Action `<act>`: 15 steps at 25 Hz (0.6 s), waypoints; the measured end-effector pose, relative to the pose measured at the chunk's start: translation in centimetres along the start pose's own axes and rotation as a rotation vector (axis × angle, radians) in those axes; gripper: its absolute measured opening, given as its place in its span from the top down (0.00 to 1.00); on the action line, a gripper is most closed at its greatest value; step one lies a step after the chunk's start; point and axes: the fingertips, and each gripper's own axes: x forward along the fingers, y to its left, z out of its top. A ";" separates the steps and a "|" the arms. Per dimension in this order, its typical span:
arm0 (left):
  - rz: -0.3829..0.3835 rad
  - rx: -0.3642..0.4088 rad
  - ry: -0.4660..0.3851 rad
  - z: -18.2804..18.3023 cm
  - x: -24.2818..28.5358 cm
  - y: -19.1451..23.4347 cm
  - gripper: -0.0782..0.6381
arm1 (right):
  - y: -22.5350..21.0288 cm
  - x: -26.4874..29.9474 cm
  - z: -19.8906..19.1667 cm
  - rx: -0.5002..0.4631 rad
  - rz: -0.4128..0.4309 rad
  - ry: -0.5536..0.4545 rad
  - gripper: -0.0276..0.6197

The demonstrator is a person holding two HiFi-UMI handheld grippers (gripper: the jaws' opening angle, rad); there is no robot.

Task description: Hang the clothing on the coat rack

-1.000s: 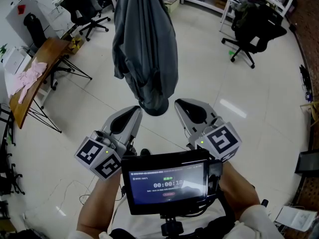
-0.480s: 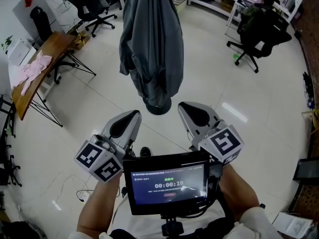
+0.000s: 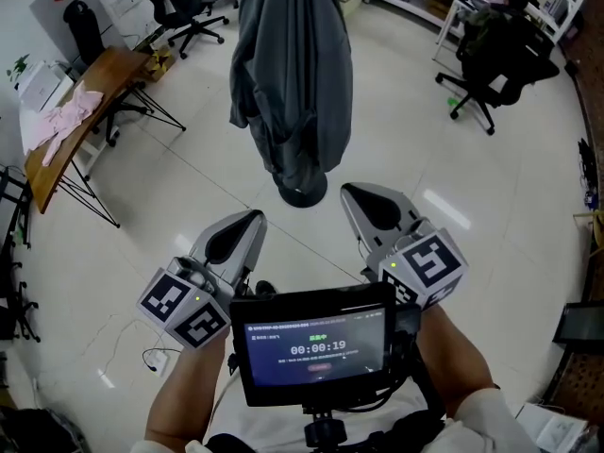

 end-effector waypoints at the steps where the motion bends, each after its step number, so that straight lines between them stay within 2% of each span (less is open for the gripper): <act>1: -0.004 -0.002 0.004 0.0 -0.1 0.0 0.89 | 0.1 -0.1 0.1 -0.002 -0.004 0.000 0.95; 15: -0.115 -0.001 0.059 0.8 -1.9 1.5 0.89 | 2.3 1.9 2.1 -0.011 -0.083 -0.008 0.95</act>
